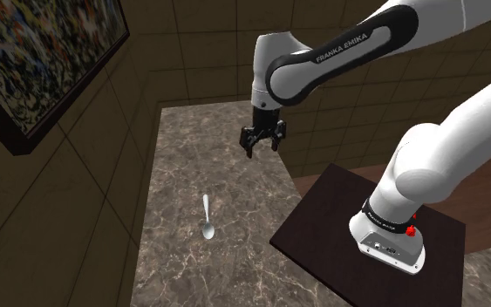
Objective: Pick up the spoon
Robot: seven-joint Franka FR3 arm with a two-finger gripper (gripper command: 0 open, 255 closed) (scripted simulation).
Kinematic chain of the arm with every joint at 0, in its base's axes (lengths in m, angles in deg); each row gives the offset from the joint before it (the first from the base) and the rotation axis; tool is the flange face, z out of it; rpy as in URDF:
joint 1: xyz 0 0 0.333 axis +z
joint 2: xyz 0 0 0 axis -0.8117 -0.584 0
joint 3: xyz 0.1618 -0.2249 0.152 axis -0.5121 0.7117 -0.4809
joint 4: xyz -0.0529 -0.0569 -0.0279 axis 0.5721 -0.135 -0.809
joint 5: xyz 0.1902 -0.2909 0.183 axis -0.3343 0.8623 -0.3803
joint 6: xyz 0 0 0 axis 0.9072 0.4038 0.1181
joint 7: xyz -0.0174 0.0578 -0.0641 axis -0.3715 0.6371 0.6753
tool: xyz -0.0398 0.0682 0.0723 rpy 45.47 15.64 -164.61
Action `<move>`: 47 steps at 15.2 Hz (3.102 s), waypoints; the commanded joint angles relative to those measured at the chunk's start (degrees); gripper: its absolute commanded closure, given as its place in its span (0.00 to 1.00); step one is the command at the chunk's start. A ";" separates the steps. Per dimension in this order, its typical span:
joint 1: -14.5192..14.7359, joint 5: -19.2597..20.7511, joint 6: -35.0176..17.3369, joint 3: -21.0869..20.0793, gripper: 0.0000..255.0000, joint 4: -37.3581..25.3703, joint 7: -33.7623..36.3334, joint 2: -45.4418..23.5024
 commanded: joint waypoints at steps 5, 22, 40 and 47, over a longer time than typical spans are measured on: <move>1.24 -2.00 -11.77 -3.99 0.00 -2.59 6.80 -13.18; 8.36 3.30 -30.13 -4.22 0.00 -22.92 25.07 -48.79; 8.94 3.82 -33.83 -3.58 1.00 -23.92 24.68 -53.56; 8.34 3.25 -29.88 -4.24 1.00 -22.88 25.09 -48.49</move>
